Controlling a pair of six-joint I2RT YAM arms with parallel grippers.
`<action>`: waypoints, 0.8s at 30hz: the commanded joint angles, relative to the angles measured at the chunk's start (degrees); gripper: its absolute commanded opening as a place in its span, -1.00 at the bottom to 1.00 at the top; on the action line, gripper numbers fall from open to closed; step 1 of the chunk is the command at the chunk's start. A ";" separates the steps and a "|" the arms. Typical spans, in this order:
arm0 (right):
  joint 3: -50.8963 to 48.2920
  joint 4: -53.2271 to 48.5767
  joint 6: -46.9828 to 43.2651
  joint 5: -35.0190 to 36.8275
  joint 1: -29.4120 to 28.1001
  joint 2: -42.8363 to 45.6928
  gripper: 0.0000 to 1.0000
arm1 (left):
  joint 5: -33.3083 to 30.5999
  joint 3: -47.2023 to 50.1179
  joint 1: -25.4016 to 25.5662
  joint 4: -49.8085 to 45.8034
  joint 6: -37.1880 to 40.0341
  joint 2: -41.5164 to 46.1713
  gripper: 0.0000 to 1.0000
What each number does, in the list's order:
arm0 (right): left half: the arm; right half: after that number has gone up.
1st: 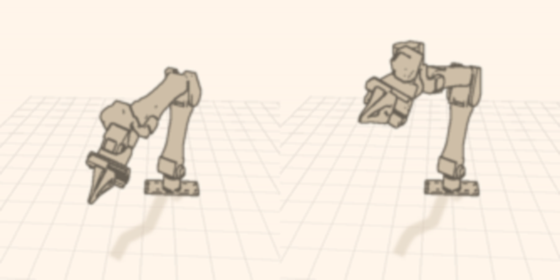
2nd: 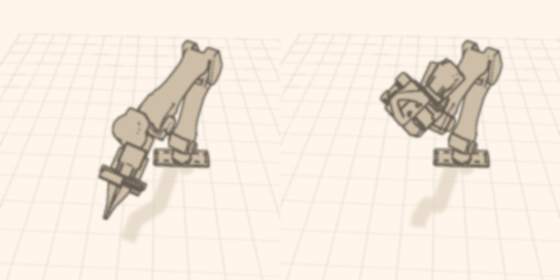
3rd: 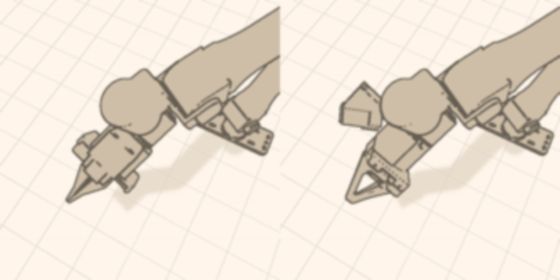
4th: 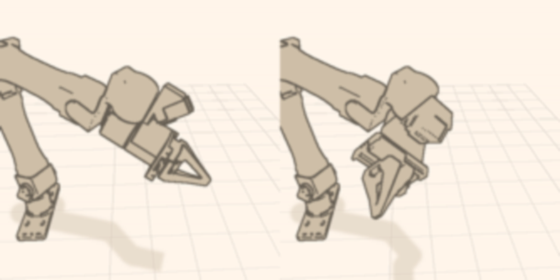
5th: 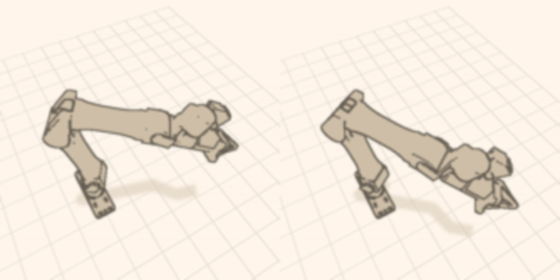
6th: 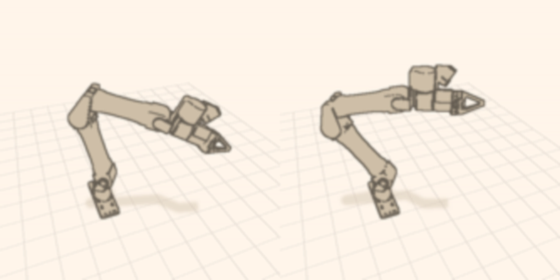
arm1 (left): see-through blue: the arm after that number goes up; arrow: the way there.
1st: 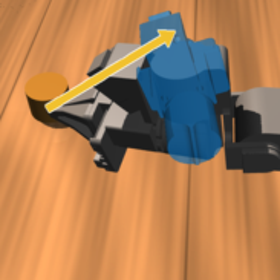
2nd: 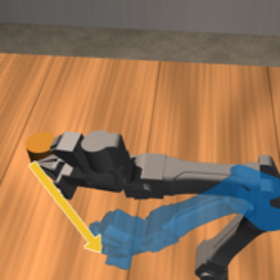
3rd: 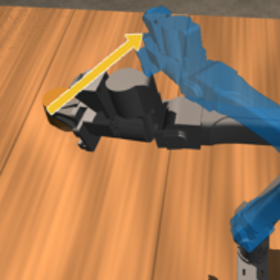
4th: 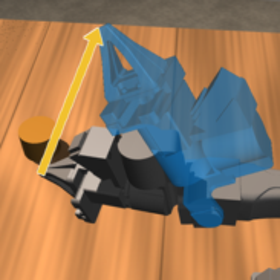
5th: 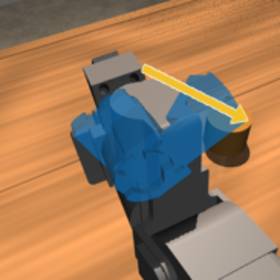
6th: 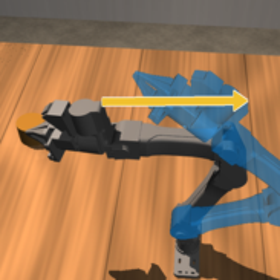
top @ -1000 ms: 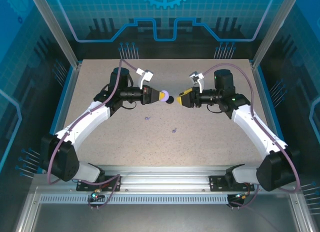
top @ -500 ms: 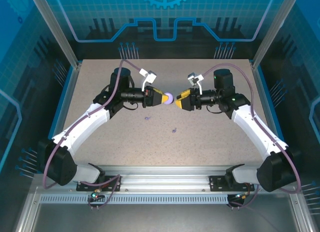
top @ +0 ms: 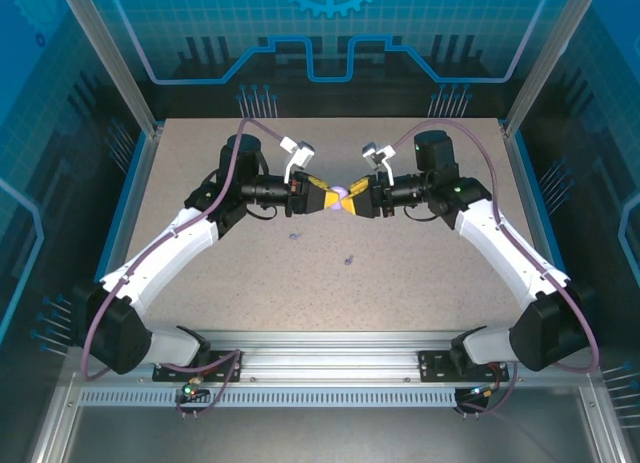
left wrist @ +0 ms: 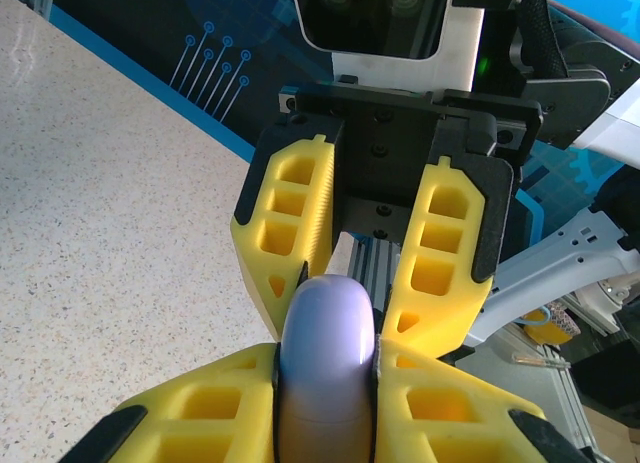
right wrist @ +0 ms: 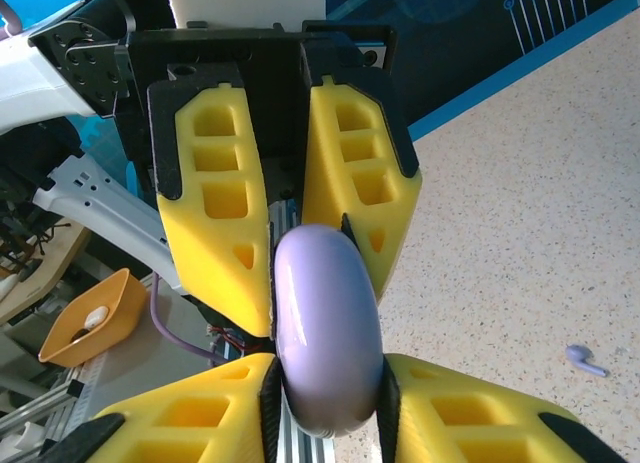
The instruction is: Insert the wireless bluetooth earbuds into the charging case
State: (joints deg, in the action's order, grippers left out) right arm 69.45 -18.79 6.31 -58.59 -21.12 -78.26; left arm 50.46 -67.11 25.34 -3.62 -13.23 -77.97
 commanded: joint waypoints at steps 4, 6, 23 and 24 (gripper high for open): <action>1.92 -0.16 -0.67 -2.73 -1.53 -0.31 -0.39 | 0.99 -1.95 0.52 0.69 1.92 1.16 -0.71; 2.08 -0.02 -0.56 -2.89 -1.88 -0.40 -0.39 | 0.92 -2.05 0.58 0.54 1.96 0.99 -0.71; 2.97 0.51 -0.09 -2.52 -2.56 -0.35 -0.30 | 0.65 -2.08 0.75 -0.04 2.57 0.21 -0.71; 2.97 0.57 -0.17 -2.50 -2.60 -0.33 -0.31 | 0.61 -2.06 0.74 -0.06 2.62 0.19 -0.71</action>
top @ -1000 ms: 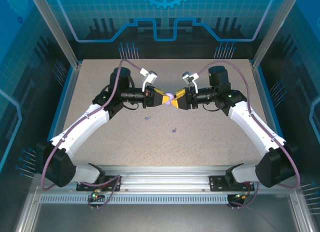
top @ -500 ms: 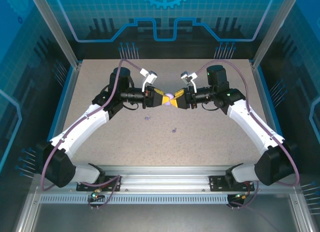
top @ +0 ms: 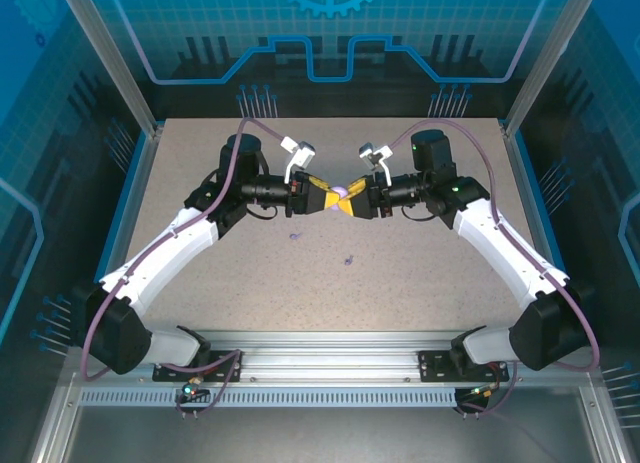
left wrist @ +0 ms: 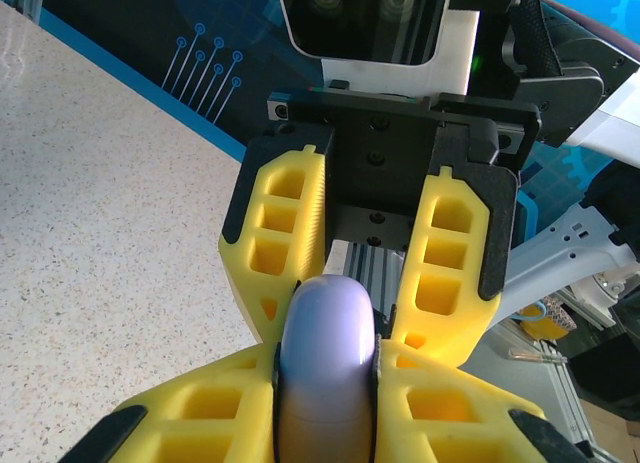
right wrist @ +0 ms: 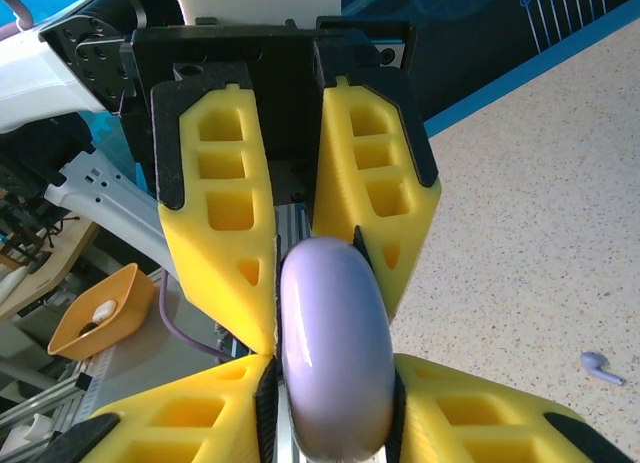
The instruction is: Insert the wireless bluetooth earbuds into the charging case
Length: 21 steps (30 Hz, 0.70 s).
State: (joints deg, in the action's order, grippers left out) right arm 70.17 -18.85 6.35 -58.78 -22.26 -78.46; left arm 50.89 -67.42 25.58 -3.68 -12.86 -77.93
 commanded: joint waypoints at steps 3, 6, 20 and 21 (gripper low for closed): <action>2.43 -0.01 -0.46 -1.07 -1.46 0.10 -0.41 | 0.01 -1.75 0.52 -0.41 2.48 0.19 -0.72; 2.27 -0.18 -0.46 0.60 -1.28 0.66 -0.52 | -0.56 -1.62 0.51 -1.08 2.92 0.32 -0.70; 0.77 1.22 1.51 4.01 0.83 4.70 -0.76 | -1.40 0.04 0.43 3.51 -1.65 2.10 0.12; 0.67 1.52 1.77 3.94 1.03 4.93 -0.77 | -1.33 0.30 0.43 3.98 -2.02 2.45 0.15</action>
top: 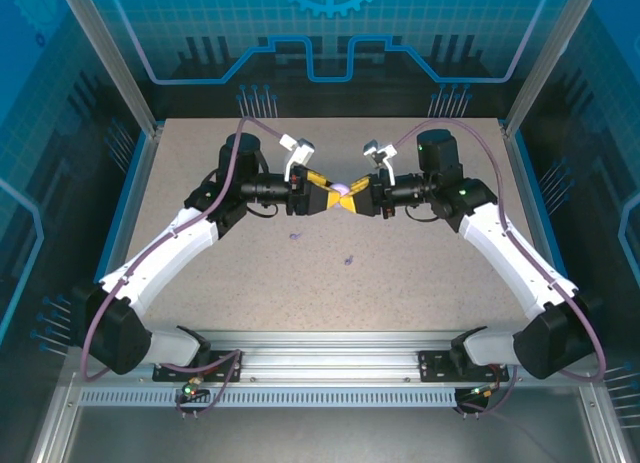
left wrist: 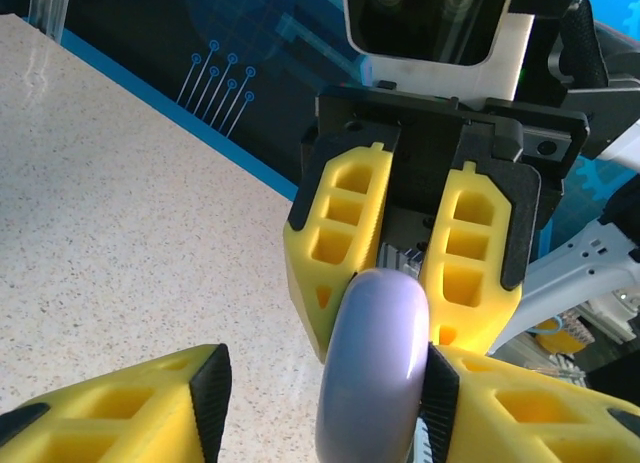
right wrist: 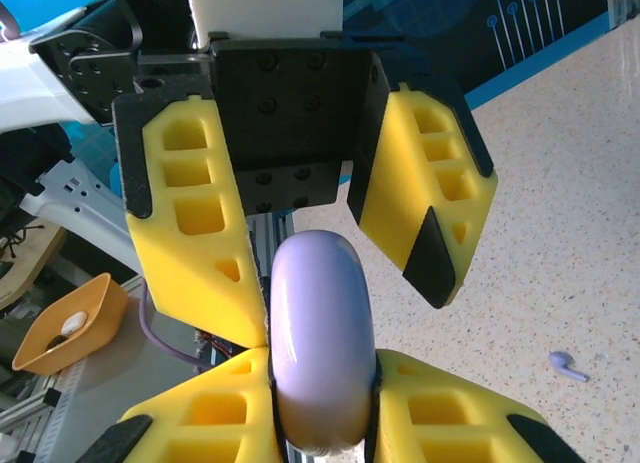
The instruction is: Insert the wireless bluetooth earbuds into the charging case
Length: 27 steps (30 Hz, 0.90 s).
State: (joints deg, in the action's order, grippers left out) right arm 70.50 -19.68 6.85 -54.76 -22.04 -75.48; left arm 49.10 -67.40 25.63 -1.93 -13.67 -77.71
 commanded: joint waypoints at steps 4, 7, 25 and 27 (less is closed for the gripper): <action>0.08 3.13 2.16 -0.32 1.56 2.59 -0.77 | 1.39 1.62 0.19 5.25 -3.01 3.61 0.25; -0.01 3.90 3.03 -1.17 1.83 2.76 -0.78 | 2.15 2.09 0.12 6.50 -3.42 4.06 0.28; 2.44 1.31 2.52 -2.81 1.15 1.99 -0.75 | 8.12 -1.24 0.39 2.29 -0.57 0.55 -0.08; 2.70 0.91 2.25 -2.73 0.84 1.76 -0.74 | 8.09 -1.33 0.45 2.28 -0.48 0.54 -0.12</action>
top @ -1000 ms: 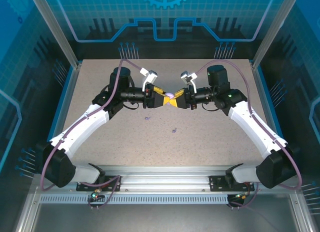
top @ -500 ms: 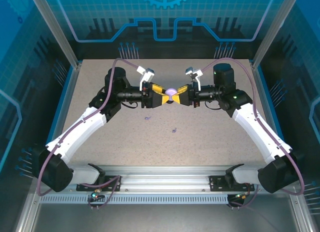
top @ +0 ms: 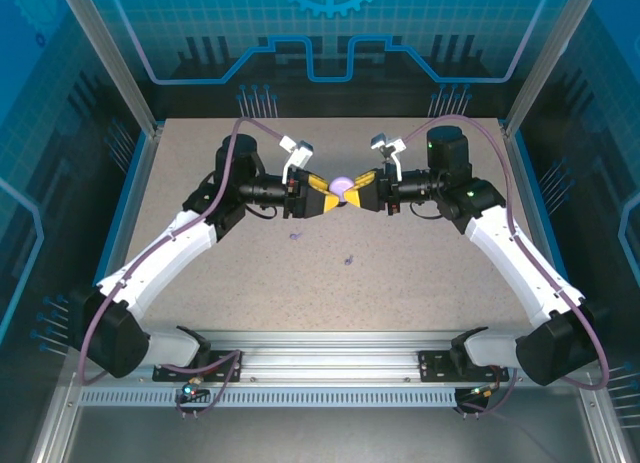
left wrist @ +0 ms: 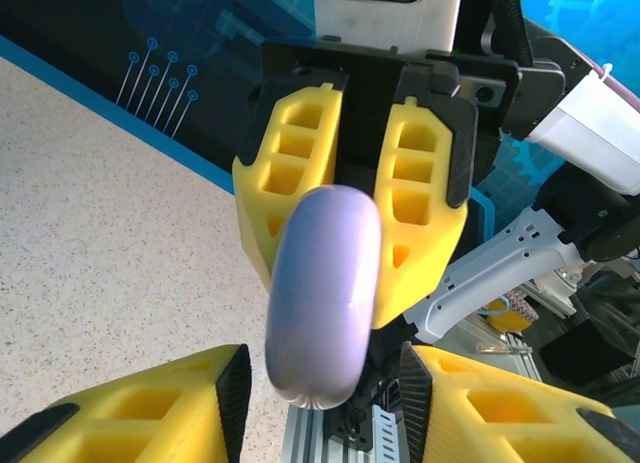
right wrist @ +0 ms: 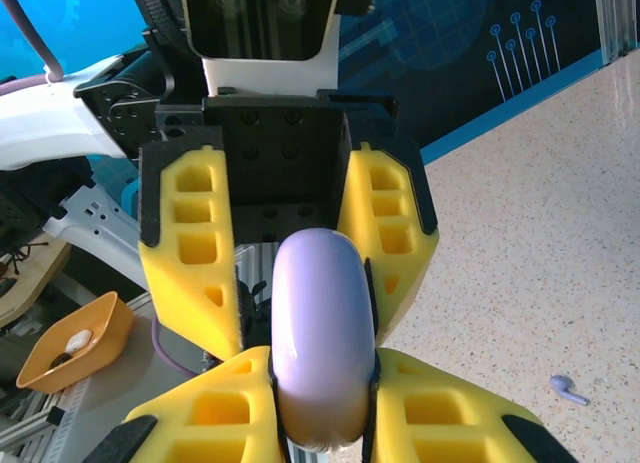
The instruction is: Insert the wireless bluetooth earbuds into the charging case
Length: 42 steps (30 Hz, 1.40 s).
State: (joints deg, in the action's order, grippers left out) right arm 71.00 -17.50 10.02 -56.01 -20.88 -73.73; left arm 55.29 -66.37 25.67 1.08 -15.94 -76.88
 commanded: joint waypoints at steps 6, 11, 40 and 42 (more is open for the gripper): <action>2.98 -2.58 -1.81 -1.08 -0.97 -0.90 -0.74 | 1.90 -2.70 0.50 -0.86 1.83 -0.46 -0.18; 3.29 -4.10 -2.78 -0.45 -1.29 -1.80 -0.74 | 1.67 -2.71 0.51 -0.75 1.88 -0.24 -0.13; 4.44 -5.81 -4.29 -0.89 -3.11 -3.18 -0.73 | 1.23 -2.69 0.96 -0.54 1.70 -0.86 -0.41; 4.57 -5.88 -4.27 -0.84 -3.20 -3.29 -0.73 | 0.99 -2.62 1.02 -0.74 1.79 -0.99 -0.42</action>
State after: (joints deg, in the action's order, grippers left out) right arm 73.65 -22.00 6.96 -56.21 -22.37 -75.92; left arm 55.37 -67.35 25.74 0.01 -14.87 -77.32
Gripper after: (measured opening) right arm 0.191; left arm 0.294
